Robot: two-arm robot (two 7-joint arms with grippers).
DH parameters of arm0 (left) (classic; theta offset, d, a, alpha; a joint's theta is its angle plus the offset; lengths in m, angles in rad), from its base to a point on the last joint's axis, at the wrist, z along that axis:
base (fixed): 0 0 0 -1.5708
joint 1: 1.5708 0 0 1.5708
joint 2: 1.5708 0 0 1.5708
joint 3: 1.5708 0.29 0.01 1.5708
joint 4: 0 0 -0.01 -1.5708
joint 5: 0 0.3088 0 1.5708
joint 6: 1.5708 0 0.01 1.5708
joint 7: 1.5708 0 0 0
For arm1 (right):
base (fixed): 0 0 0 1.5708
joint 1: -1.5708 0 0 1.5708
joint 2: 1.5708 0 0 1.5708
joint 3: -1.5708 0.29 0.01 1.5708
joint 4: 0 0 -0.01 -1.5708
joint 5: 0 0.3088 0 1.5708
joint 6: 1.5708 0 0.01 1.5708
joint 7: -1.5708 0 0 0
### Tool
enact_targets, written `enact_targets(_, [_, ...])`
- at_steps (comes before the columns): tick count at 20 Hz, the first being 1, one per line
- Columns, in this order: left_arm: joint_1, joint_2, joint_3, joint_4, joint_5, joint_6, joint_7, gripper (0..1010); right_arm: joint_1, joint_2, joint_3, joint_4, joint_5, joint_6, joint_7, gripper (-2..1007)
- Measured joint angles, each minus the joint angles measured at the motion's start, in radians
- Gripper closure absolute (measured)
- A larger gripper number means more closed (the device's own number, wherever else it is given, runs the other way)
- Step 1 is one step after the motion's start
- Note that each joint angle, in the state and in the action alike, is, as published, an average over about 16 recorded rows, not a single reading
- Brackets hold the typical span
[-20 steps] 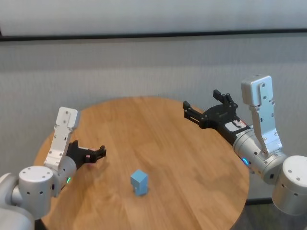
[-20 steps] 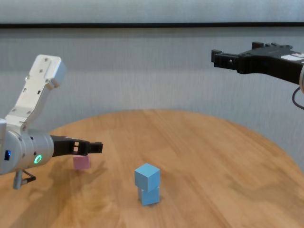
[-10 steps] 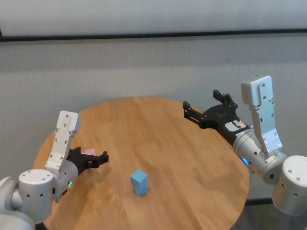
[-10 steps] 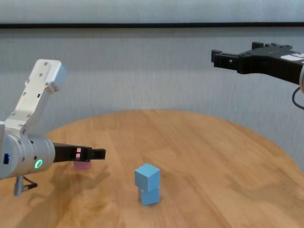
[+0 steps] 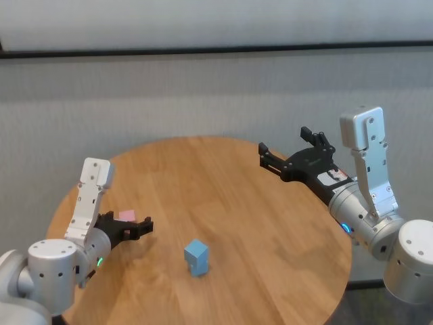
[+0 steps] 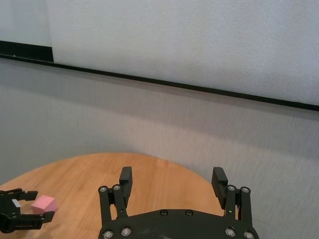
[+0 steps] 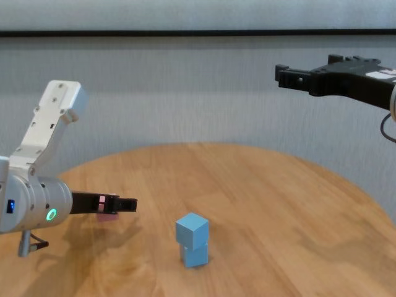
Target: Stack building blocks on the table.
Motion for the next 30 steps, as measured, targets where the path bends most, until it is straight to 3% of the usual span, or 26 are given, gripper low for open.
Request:
enact_targets(9, [-0.014,-0.014,-0.008,0.024,0.024,0.010,-0.001,10,0.000,0.000,0.000,0.000,0.000,0.000,0.000,1])
enact_targets(19, [-0.037,-0.032,-0.020,0.068,0.043,-0.010,-0.018,10,0.000,0.000,0.000,0.000,0.000,0.000,0.000,1])
enact_targets(30, [-0.037,-0.036,-0.030,0.084,0.054,-0.033,-0.050,32,0.000,0.000,0.000,0.000,0.000,0.000,0.000,0])
